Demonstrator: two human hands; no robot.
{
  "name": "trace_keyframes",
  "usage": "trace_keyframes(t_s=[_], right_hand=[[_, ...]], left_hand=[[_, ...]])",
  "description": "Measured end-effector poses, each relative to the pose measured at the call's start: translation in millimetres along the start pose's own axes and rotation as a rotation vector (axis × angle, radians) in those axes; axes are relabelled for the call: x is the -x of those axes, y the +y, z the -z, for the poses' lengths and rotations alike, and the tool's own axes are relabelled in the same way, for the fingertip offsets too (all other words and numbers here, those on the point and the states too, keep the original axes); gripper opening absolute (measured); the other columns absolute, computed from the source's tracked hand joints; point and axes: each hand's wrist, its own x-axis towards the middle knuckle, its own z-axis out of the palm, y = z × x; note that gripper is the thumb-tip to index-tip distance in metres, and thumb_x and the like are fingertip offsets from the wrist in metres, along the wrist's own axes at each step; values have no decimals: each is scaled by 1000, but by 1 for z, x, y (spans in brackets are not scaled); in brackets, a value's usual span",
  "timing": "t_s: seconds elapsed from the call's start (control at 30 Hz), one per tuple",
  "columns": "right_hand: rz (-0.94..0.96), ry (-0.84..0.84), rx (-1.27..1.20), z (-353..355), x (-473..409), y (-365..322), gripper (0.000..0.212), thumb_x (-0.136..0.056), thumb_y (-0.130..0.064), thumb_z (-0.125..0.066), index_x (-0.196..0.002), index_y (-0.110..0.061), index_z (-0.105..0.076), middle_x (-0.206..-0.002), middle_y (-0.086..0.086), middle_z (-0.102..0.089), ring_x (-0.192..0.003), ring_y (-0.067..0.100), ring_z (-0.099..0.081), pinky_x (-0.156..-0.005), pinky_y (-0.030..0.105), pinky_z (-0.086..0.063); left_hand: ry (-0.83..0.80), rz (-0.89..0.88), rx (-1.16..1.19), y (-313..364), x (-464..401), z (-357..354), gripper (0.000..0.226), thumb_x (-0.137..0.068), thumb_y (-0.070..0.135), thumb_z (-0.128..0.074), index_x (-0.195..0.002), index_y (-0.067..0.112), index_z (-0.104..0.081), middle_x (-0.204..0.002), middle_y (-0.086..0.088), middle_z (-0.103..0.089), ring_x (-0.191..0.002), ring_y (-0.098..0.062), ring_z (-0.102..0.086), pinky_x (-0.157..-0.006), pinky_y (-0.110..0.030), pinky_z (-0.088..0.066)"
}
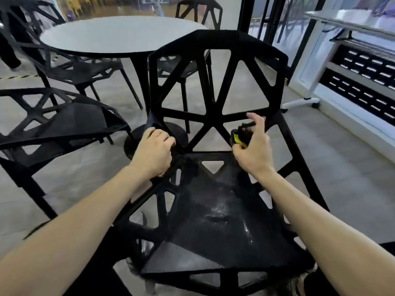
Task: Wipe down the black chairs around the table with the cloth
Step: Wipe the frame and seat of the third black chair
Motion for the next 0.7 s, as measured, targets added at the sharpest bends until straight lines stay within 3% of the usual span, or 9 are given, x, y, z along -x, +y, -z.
trace_keyframes(t_s=[0.07, 0.13, 0.23, 0.3, 0.37, 0.53, 0.6, 0.7], right_hand=[[98, -254, 240, -22, 1, 42, 92, -80, -11, -73, -161, -24, -30, -115, -1, -59, -109, 19, -59, -94, 33, -51], [127, -506, 566, -39, -1, 89, 81, -83, -34, -68, -157, -19, -40, -122, 2, -51, -120, 27, -51, -103, 42, -50], [258, -494, 836, -46, -12, 130, 65, -86, -60, -56, -140, -23, -61, -133, 8, -48, -128, 33, -45, -107, 50, -47], [412, -446, 841, -47, -16, 140, 64, -88, -59, -57, -138, -21, -62, -148, 13, -50, -138, 35, -45, -114, 50, -42], [450, -435, 854, -47, -17, 142, 71, -89, -59, -58, -148, -19, -54, -153, 13, -52, -143, 34, -44, -120, 48, -38], [149, -460, 505, -86, 4, 112, 79, -94, -38, -64, -161, -17, -26, -144, 12, -46, -130, 33, -51, -111, 46, -46], [182, -588, 404, -128, 13, 83, 83, -95, -33, -61, -164, -20, -17, -147, 13, -47, -131, 34, -52, -109, 46, -48], [348, -548, 484, -170, -13, 58, 100, -88, -48, -65, -166, -14, -12, -133, 13, -62, -124, 36, -56, -109, 46, -46]], left_hand=[[-35, -61, -193, -21, 6, -17, 32, -93, 34, -66, -116, 15, -78, -115, -6, -76, -134, -33, -59, -133, -56, -15], [-74, -122, -319, -31, 14, -26, 32, -96, 38, -60, -101, 16, -84, -92, -3, -79, -120, -32, -66, -133, -60, -8], [13, -182, -328, -34, 19, -28, 41, -94, 28, -51, -64, 23, -79, -54, 6, -63, -75, -23, -61, -132, -61, -10], [59, -189, -275, -33, 20, -29, 43, -92, 26, -50, -56, 24, -74, -48, 7, -56, -64, -21, -54, -132, -60, -12], [70, -181, -267, -33, 20, -28, 43, -92, 25, -50, -56, 24, -74, -47, 8, -56, -60, -19, -51, -133, -59, -12], [37, -162, -278, -31, 19, -31, 43, -90, 27, -48, -58, 23, -76, -49, 8, -58, -61, -19, -51, -133, -59, -9], [59, -159, -280, -32, 20, -30, 42, -90, 25, -49, -58, 21, -75, -48, 7, -57, -60, -20, -51, -133, -60, -10], [64, -158, -260, -31, 21, -29, 40, -89, 22, -51, -56, 20, -73, -48, 8, -55, -60, -19, -50, -132, -60, -11]])
